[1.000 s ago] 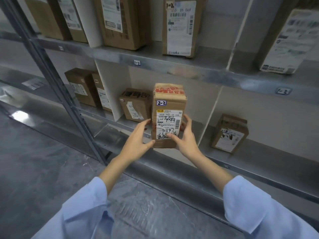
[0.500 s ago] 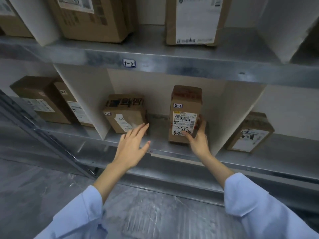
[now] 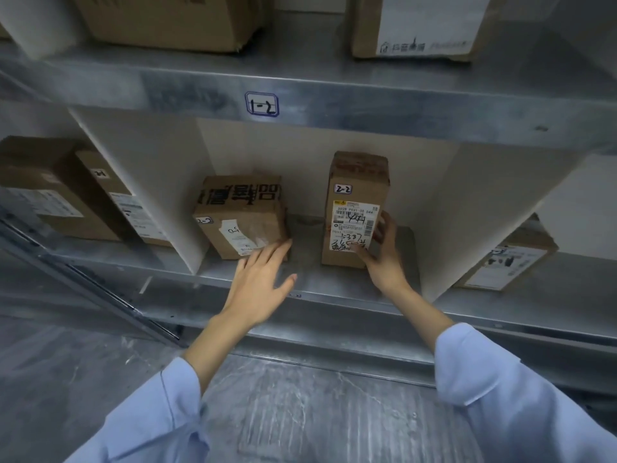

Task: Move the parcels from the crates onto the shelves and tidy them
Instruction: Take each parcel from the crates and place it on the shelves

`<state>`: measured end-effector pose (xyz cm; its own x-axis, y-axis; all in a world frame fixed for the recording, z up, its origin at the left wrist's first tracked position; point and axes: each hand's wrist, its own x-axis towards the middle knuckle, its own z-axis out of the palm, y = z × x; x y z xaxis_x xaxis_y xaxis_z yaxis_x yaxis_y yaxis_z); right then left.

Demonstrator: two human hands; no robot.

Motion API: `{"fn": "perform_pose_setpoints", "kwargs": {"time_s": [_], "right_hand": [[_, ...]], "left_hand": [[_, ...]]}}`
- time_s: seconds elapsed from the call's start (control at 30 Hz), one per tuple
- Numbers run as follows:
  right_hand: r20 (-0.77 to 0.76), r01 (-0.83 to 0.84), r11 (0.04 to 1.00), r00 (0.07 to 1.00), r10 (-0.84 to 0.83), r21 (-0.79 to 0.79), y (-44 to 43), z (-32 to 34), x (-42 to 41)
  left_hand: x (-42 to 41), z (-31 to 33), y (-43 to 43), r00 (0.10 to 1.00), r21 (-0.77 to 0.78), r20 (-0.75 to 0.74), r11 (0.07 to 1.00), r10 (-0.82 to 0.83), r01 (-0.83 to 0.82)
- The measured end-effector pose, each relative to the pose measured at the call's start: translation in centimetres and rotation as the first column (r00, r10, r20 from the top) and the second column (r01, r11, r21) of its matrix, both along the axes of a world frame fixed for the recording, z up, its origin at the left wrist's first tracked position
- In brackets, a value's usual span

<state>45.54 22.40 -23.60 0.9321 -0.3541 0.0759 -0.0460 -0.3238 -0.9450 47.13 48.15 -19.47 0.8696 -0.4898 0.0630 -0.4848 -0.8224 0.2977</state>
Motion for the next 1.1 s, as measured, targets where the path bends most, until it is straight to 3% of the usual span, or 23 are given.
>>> {"fn": "perform_pose_setpoints", "kwargs": {"time_s": [0.13, 0.33, 0.43, 0.7, 0.87, 1.1], "right_hand": [[-0.071, 0.016, 1.000, 0.997, -0.018, -0.023, -0.2, 1.1, -1.3], [-0.319, -0.077, 0.959, 0.948, -0.015, -0.274, -0.4, 2.7, -5.0], [-0.373, -0.122, 0.926, 0.928, -0.022, -0.357, -0.4, 3.2, -7.1], [-0.419, -0.263, 0.724, 0.907, -0.040, -0.638, -1.2, 6.7, -14.4], [-0.414, -0.221, 0.710, 0.904, -0.108, -0.669, -4.8, 9.7, -21.3], [-0.348, -0.026, 0.728, 0.889, -0.296, -0.685, -15.2, 14.5, -36.3]], "left_hand": [[0.1, 1.0, -0.9, 1.000, -0.007, 0.001, 1.000, -0.030, 0.030], [-1.1, 2.9, -3.2, 0.997, -0.009, 0.006, 0.997, -0.079, 0.079], [-2.5, 3.9, -4.3, 0.995, -0.013, 0.028, 0.996, -0.092, 0.093], [-8.8, 6.6, -7.2, 0.990, 0.138, 0.088, 0.986, -0.107, 0.094], [-14.6, 8.6, -11.6, 0.982, 0.145, 0.099, 0.979, -0.158, 0.143], [-26.3, 11.6, -23.4, 0.928, 0.126, 0.153, 0.938, -0.340, 0.323]]}}
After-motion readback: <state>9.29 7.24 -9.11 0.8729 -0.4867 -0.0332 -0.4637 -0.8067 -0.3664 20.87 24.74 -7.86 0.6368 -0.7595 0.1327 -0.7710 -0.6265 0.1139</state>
